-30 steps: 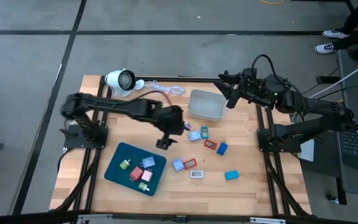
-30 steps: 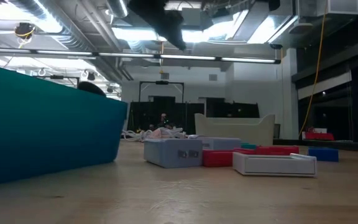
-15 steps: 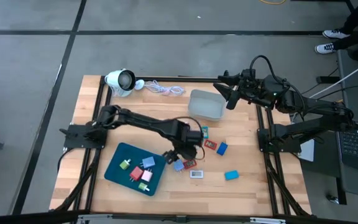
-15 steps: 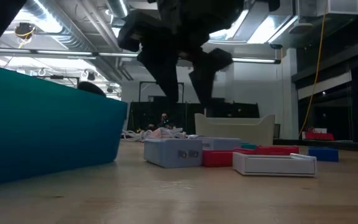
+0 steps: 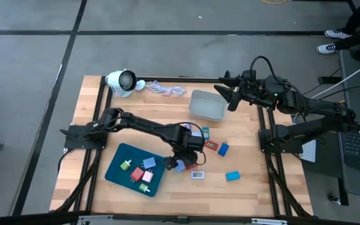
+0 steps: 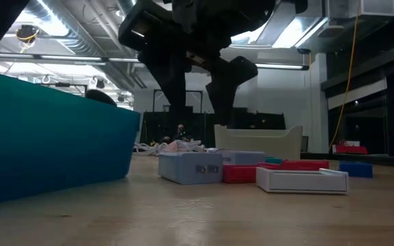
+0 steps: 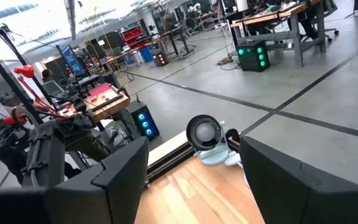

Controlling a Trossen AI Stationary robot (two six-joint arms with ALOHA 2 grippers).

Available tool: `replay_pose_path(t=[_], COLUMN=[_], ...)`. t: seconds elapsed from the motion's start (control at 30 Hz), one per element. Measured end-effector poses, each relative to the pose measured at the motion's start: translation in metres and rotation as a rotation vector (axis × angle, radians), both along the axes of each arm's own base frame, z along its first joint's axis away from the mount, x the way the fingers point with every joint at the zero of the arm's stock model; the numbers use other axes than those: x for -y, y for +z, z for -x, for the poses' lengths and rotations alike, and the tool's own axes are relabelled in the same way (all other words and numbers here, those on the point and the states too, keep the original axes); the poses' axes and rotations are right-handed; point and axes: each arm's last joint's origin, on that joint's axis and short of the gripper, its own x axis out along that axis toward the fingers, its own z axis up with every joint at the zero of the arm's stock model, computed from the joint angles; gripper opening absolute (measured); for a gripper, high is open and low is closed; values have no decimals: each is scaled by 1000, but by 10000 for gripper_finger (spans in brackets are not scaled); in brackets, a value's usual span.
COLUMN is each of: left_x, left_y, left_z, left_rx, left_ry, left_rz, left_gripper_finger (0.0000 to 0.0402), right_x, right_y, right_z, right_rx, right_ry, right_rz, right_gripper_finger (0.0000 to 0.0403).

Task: Pick & Place Office items
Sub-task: Put the bottom blue charger adapter into the blue bin

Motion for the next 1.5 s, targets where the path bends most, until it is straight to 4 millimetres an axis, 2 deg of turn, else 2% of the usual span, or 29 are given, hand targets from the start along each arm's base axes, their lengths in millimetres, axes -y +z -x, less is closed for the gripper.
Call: replay_pose_path(t=[0.33,0.53,0.73,0.83,0.97,1.23,1.5], left_x=[1,5,21,25,20,9,9], left_y=[-44,-46,-49,-53,-63,-65,-65], left_z=[14,11,4,6,9,7,8], left_rx=[-100,-53,13,-8,-47,-50,-69], left_ry=[7,6,-22,-30,-14,19,38], left_rz=[-20,6,55,57,47,75,72], left_gripper_finger=[318,317,317,312,287,234,214], right_x=[0,0,0,0,0,0,0], right_y=[-2,-4,-4,-4,-5,-5,-5], right_z=[0,0,0,0,0,0,0], right_rx=[-26,-41,-43,-43,-48,-54,-58], right_ry=[0,0,-1,-1,-1,-4,-4], right_rz=[-3,-4,-4,-5,-5,-1,1], right_gripper_finger=[257,257,257,257,257,257,257])
